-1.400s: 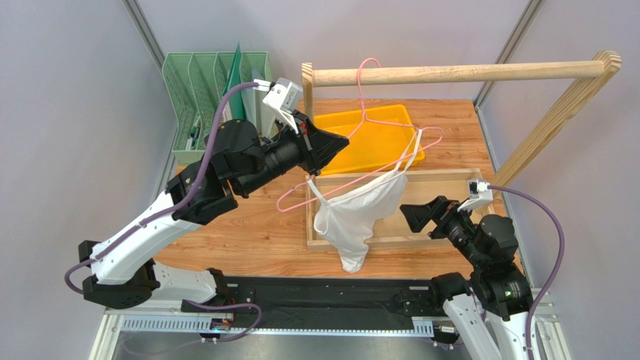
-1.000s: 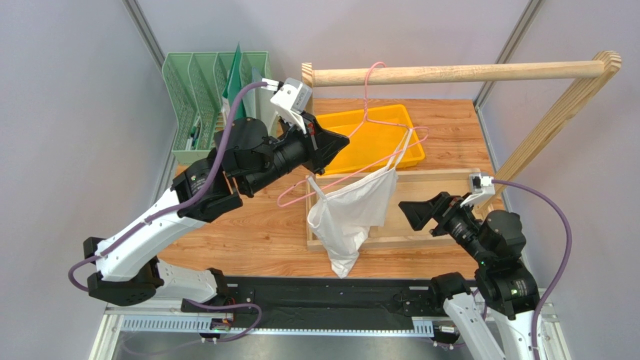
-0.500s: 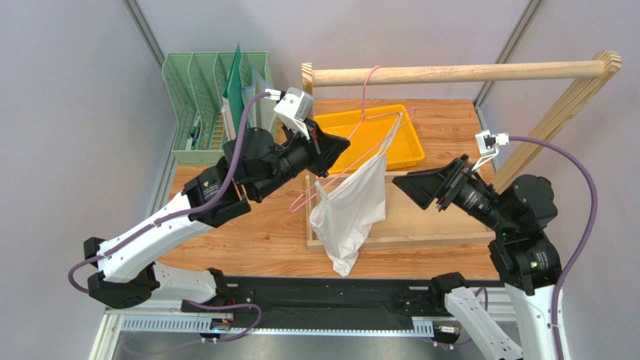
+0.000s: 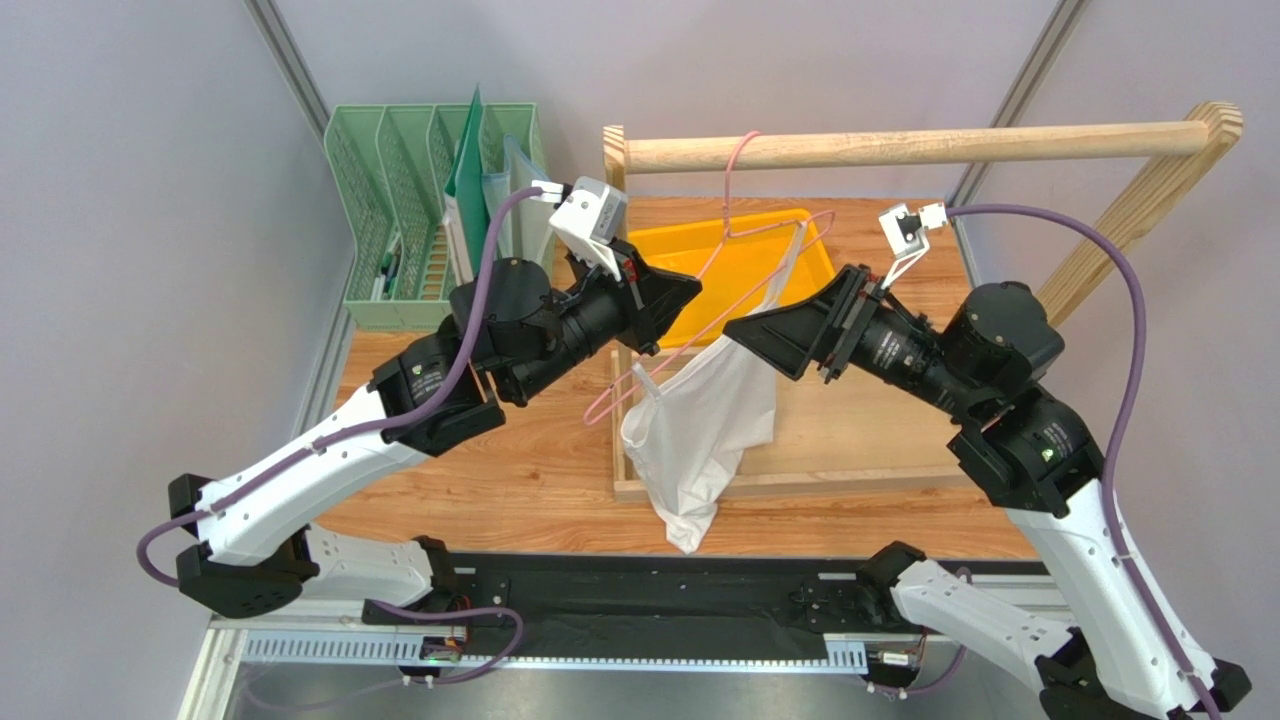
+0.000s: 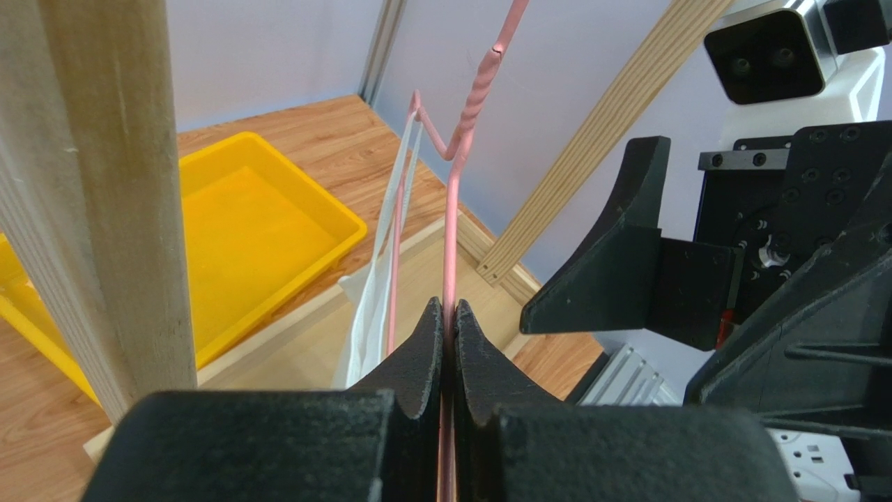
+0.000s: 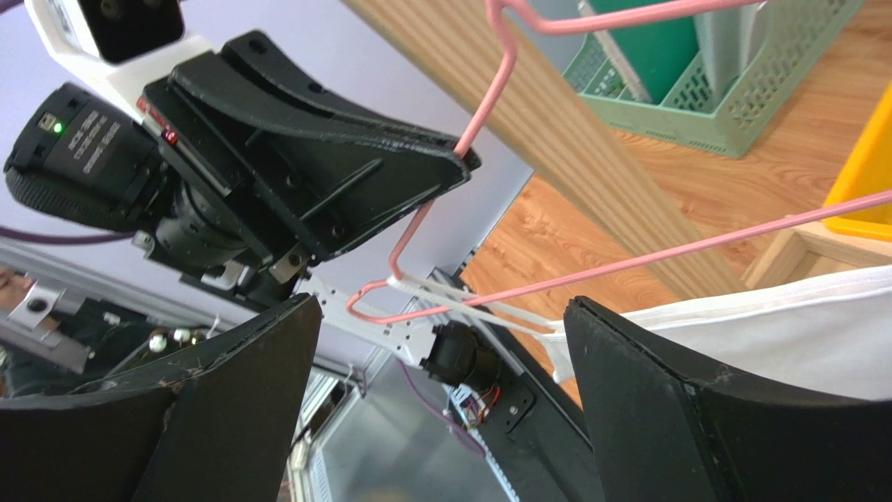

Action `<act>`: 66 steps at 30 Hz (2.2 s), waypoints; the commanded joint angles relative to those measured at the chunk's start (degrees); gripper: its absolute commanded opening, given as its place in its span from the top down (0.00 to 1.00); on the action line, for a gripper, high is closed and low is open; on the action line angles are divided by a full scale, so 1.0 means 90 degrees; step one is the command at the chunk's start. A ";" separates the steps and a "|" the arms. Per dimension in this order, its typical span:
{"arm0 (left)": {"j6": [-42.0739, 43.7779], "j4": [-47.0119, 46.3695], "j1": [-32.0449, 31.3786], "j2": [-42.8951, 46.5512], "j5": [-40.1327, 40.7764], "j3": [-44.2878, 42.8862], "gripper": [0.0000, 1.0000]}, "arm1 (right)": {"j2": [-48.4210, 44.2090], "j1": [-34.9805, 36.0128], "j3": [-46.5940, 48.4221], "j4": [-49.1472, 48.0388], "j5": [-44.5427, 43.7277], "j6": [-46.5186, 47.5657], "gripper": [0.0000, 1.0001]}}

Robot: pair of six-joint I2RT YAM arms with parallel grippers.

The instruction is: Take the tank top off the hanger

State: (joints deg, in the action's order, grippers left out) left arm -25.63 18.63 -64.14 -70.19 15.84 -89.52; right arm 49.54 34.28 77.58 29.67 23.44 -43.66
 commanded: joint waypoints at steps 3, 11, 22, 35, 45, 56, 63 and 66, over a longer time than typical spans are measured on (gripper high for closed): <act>0.0006 -0.0107 -0.0051 0.0075 0.0057 0.0024 1.00 | -0.0056 0.0058 0.0169 -0.0298 -0.0662 -0.0090 0.11; -0.0014 -0.0127 -0.0051 0.0016 0.0028 0.0063 1.00 | 0.0062 0.0068 0.0247 -0.0484 -0.0983 -0.0432 0.19; 0.0015 -0.0146 -0.0051 0.0055 -0.0002 0.0122 1.00 | 0.0130 0.0078 0.0052 -0.0524 -0.1364 -0.0315 0.24; -0.0004 -0.0147 -0.0051 0.0026 -0.0158 0.0102 1.00 | 0.0335 0.0370 0.0120 -0.0942 -0.1668 -0.0549 0.28; 0.0093 -0.0156 -0.0051 0.0162 -0.0343 0.0229 1.00 | 0.0873 0.0672 0.0130 -0.1714 -0.2038 -0.1135 0.38; 0.0220 -0.0039 -0.0051 0.0133 -0.0782 0.0210 1.00 | 0.1107 0.0908 0.0081 -0.2134 -0.2224 -0.1691 0.56; 0.0279 0.0107 -0.0051 0.0162 -0.0929 0.0132 1.00 | 0.1117 0.1054 -0.0026 -0.2378 -0.2380 -0.1916 0.77; 0.0299 0.0214 -0.0051 0.0250 -0.0920 0.0054 1.00 | 0.1107 0.1064 -0.0095 -0.2476 -0.2429 -0.1985 0.84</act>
State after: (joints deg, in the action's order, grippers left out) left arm -24.73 16.60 -64.01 -69.43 11.44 -87.85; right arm 59.90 42.98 76.69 13.32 2.48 -59.77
